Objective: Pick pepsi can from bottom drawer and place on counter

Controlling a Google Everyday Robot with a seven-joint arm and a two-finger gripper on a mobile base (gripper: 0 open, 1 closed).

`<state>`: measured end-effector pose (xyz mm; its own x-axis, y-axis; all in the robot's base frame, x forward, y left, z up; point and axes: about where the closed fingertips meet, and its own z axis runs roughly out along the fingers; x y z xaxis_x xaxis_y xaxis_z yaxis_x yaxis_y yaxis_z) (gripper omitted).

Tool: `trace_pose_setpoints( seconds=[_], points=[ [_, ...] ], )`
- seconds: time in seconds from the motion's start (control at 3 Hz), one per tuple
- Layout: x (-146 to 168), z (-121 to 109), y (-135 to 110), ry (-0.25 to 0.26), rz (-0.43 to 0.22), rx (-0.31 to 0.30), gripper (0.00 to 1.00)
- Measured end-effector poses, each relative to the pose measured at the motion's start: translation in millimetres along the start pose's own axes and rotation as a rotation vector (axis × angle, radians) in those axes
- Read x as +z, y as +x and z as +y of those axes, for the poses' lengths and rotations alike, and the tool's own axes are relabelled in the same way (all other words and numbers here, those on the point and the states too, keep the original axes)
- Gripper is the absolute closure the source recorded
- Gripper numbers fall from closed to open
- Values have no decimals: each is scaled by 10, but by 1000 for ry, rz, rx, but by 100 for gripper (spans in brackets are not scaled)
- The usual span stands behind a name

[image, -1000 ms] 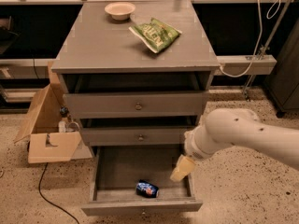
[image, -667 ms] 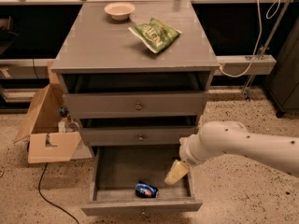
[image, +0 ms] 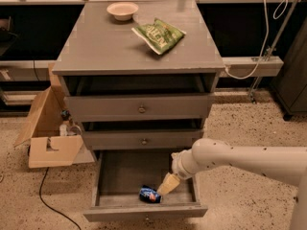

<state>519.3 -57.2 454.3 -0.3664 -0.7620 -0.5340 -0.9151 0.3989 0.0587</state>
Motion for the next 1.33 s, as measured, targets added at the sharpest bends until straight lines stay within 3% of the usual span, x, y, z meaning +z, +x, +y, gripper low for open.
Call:
trace_pose_setpoints(
  seconds=[0.33,1.0,1.33],
  points=[
    [1,0,0,0,0,0,0],
    [836,-207,147,1,41,-19,0],
    [1266,-302,193,5,28,-25,0]
  ],
)
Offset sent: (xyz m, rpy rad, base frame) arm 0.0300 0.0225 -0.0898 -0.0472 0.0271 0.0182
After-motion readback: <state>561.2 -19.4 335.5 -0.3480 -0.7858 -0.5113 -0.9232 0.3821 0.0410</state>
